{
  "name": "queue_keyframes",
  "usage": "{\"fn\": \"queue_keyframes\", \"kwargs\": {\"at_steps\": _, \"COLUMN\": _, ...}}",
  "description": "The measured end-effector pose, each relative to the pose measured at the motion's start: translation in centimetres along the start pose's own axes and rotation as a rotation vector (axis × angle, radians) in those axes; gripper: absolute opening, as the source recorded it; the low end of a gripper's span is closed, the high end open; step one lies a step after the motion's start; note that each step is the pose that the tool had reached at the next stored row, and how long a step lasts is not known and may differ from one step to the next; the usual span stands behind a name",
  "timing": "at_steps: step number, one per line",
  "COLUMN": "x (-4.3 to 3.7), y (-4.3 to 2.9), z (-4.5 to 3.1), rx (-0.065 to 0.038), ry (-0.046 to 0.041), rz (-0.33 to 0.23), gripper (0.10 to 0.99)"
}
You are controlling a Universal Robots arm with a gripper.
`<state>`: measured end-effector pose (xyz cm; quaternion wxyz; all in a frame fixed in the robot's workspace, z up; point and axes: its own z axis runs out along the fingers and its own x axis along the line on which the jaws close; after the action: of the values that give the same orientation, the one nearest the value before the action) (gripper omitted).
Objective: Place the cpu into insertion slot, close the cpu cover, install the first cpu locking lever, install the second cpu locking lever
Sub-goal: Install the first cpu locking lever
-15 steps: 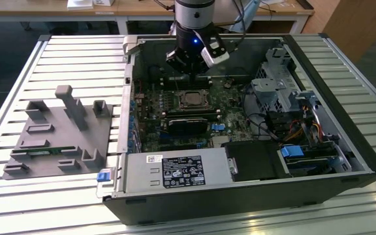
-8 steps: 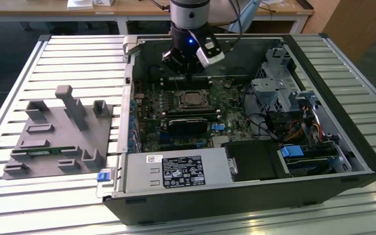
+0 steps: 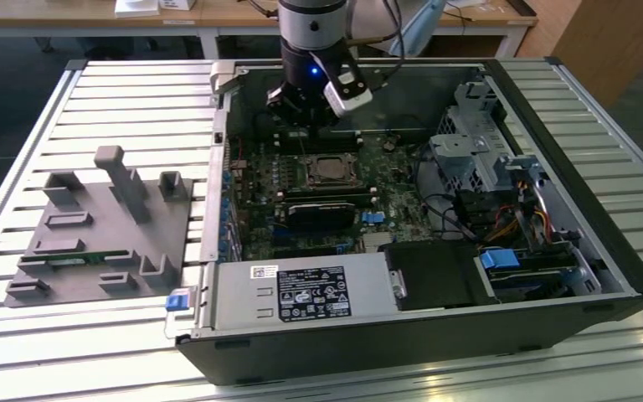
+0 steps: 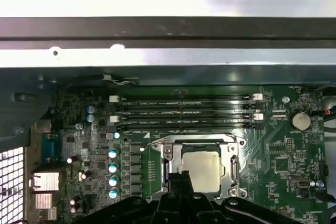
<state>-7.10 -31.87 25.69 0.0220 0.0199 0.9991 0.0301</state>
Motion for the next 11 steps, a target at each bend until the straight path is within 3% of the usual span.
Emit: {"fn": "queue_keyframes", "kwargs": {"at_steps": 11, "x": 1.80, "y": -0.05, "z": -0.03, "rx": 0.000, "ry": -0.0002, "rz": 0.000, "gripper": 0.106}}
